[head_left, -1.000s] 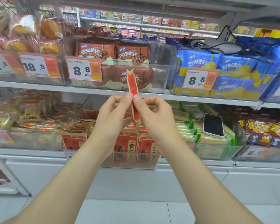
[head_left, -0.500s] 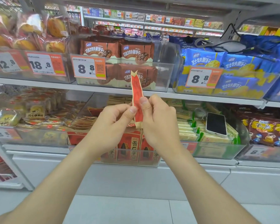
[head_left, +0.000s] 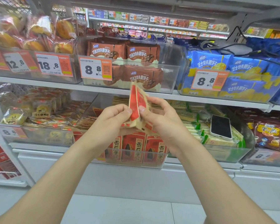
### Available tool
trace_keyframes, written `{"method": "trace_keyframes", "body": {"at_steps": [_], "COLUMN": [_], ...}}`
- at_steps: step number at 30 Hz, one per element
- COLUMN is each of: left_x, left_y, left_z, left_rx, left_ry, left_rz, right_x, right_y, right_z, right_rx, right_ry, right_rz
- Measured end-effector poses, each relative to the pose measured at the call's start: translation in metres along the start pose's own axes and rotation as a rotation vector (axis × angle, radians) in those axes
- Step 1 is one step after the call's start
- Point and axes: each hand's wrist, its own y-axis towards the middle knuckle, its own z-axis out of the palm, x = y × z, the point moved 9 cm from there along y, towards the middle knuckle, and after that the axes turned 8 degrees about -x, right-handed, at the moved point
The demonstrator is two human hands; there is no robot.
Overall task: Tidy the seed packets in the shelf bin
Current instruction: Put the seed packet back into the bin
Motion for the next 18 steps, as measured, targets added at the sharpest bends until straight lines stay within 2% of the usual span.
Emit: {"method": "trace_keyframes", "body": {"at_steps": [3,6,8,11,14,18], "left_x": [0.007,0.005,0.000,-0.009,-0.013,-0.017], "left_y": [-0.004,-0.008,-0.008,-0.005,-0.005,-0.008], "left_z": [0.008,0.010,0.000,-0.010,-0.020,-0.012], "left_rx": [0.033,0.010,-0.095,-0.195,-0.264,-0.237], "left_ry": [-0.086,0.061,0.175,0.306,0.366,0.313], "left_rz": [-0.121,-0.142,-0.080,0.108,0.189,0.193], "right_x": [-0.006,-0.001,0.001,-0.003,-0.003,0.002], "right_y": [0.000,0.003,0.004,-0.005,-0.008,-0.006], "right_z": [0.002,-0.005,-0.002,0.012,0.019,0.009], "right_rx": [0.010,-0.010,0.059,0.183,0.186,0.023], "right_ry": [-0.006,-0.124,-0.242,-0.448,-0.321,-0.184], "right_rz": [0.015,-0.035,-0.086,-0.136,-0.109,-0.076]}}
